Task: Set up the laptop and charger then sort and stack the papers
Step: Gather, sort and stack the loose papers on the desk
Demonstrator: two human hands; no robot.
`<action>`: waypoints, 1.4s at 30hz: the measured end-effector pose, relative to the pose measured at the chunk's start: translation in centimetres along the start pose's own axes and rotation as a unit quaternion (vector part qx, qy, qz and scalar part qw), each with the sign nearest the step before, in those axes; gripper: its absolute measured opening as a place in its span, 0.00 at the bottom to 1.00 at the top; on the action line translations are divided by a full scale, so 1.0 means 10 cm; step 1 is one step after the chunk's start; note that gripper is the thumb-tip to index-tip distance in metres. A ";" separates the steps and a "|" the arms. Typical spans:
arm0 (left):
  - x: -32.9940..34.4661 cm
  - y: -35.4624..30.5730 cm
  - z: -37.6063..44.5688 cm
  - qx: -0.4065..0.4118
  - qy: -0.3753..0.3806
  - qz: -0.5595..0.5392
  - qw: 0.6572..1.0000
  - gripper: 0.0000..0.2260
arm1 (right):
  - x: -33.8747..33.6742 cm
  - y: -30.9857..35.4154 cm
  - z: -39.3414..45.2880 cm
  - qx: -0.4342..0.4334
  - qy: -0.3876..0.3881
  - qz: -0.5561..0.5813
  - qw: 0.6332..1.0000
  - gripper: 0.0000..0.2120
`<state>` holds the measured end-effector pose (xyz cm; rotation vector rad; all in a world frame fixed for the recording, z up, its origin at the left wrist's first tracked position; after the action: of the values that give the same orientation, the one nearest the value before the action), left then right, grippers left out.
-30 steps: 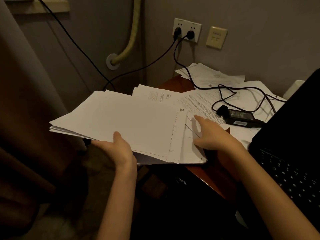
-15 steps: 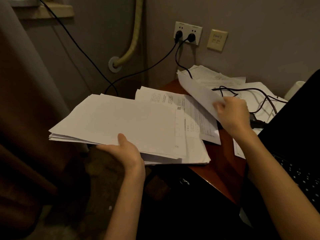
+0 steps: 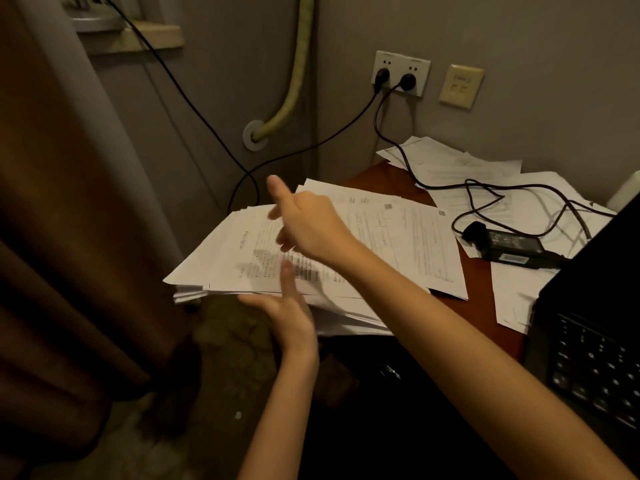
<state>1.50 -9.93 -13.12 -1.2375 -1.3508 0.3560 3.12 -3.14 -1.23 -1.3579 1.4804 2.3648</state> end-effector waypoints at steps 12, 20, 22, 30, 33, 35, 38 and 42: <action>-0.14 -0.15 0.07 -0.038 -0.096 -0.049 0.993 0.32 | -0.75 -1.32 -0.42 0.138 0.041 -0.277 0.950 0.25; -0.28 -0.36 0.32 -0.047 -0.156 -0.186 0.969 0.29 | -0.54 -1.40 -0.48 0.067 0.073 -0.257 0.961 0.35; -0.32 -0.39 0.36 -0.040 -0.162 -0.209 0.964 0.25 | -0.53 -1.38 -0.45 0.059 0.085 -0.314 0.944 0.33; -0.42 -0.36 0.40 -0.065 -0.171 -0.174 0.968 0.29 | -0.41 -1.21 -0.42 -0.061 0.080 -0.470 0.877 0.14; -0.37 -0.44 0.38 -0.042 -0.131 -0.135 0.981 0.30 | -0.61 -1.25 -0.34 -0.003 0.016 -0.407 0.913 0.14; -0.29 -0.53 0.36 -0.005 -0.078 -0.127 0.989 0.28 | -0.82 -1.29 -0.26 0.044 -0.043 -0.300 0.952 0.09; -0.15 -0.63 0.32 0.036 0.004 -0.102 0.994 0.26 | -1.12 -1.32 -0.18 0.072 -0.124 -0.200 0.969 0.03; -0.03 -0.57 0.28 0.007 0.077 -0.019 0.997 0.27 | -1.40 -1.12 -0.15 0.037 -0.216 -0.075 0.973 0.15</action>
<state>-3.49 -11.05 -9.38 -1.2017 -1.2357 0.2384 17.78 7.28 0.17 -0.8296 1.2758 2.2879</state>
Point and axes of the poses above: each hand's wrist, its own z-axis towards the middle knuckle, its own x-axis out of the palm, y = z × x, the point moved 5 cm from there along z, towards the middle knuckle, and after that the axes turned 5 degrees about -x, right-handed, at the moved point
